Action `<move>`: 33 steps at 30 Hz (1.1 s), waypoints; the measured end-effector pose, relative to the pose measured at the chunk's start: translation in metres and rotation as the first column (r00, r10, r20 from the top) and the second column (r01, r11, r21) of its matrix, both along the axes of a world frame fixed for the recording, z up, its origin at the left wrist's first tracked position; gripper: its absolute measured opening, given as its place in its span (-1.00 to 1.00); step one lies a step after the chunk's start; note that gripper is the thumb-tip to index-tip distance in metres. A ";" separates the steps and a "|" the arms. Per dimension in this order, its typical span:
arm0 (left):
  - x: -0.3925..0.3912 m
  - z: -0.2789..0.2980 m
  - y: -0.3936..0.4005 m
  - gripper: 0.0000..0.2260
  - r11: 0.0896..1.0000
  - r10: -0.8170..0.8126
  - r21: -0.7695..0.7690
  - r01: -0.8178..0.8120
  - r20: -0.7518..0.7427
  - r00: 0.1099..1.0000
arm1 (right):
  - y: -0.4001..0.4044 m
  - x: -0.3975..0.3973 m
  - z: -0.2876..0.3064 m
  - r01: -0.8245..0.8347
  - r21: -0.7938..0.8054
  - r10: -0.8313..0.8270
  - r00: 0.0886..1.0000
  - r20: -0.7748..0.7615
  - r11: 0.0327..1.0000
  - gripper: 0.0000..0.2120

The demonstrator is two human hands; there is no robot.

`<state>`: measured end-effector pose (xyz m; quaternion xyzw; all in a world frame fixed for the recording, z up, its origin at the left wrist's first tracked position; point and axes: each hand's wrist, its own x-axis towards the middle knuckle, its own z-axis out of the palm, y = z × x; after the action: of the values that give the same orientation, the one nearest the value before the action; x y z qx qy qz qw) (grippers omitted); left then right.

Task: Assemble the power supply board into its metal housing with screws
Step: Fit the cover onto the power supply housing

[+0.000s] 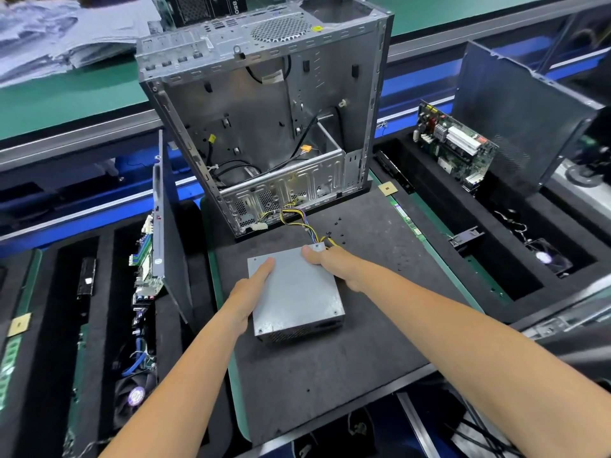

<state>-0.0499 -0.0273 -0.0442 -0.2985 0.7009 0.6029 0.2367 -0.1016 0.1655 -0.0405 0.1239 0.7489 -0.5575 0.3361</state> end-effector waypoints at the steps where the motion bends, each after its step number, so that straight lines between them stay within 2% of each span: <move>1: 0.000 0.000 0.000 -0.45 1.000 0.009 0.016 -0.009 0.001 1.000 | -0.001 0.004 -0.001 -0.023 0.039 0.024 0.999 -0.041 0.999 -0.34; 4: 0.001 0.001 0.003 -0.46 0.997 0.044 0.059 -0.044 0.008 0.999 | -0.003 0.012 -0.004 -0.028 0.154 0.050 0.989 -0.142 0.988 -0.27; 7: 0.002 0.001 0.005 -0.47 0.987 0.100 0.127 -0.103 0.024 0.995 | -0.003 0.011 -0.004 -0.038 0.214 0.071 0.987 -0.146 0.976 -0.22; 10: 0.001 0.002 0.007 -0.43 0.975 0.157 0.152 -0.162 0.039 0.987 | -0.001 0.010 -0.003 -0.048 0.210 0.077 0.988 -0.135 0.976 -0.23; 16: -0.003 -0.001 0.004 -0.51 0.973 0.223 0.060 -0.223 0.000 0.975 | -0.001 0.010 -0.005 -0.052 0.184 0.078 0.988 -0.133 0.981 -0.31; 21: 0.001 -0.004 0.005 -0.48 0.963 0.248 0.112 -0.246 -0.001 0.969 | -0.003 0.010 -0.009 -0.032 0.174 0.055 0.991 -0.125 0.984 -0.28; 25: 0.003 -0.005 0.003 -0.40 0.971 0.208 0.124 -0.206 -0.001 0.978 | -0.004 0.009 -0.008 -0.035 0.177 0.054 0.993 -0.107 0.984 -0.23; 27: 0.004 -0.004 -0.002 -0.34 0.982 0.144 0.121 -0.143 0.000 0.990 | 0.000 0.007 -0.006 -0.053 0.173 0.070 0.993 -0.093 0.983 -0.29; 30: 0.001 0.001 -0.005 -0.39 0.990 0.068 0.128 -0.066 -0.008 0.998 | 0.004 0.002 -0.002 -0.094 0.148 0.101 0.994 -0.038 0.985 -0.41; 33: -0.004 0.002 0.002 -0.32 0.993 0.084 0.085 -0.082 -0.018 0.996 | 0.001 -0.003 -0.001 -0.084 0.125 0.087 0.996 -0.020 0.989 -0.31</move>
<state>-0.0536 -0.0256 -0.0421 -0.3104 0.6644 0.6445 0.2163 -0.1043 0.1669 -0.0415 0.1050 0.7909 -0.4965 0.3419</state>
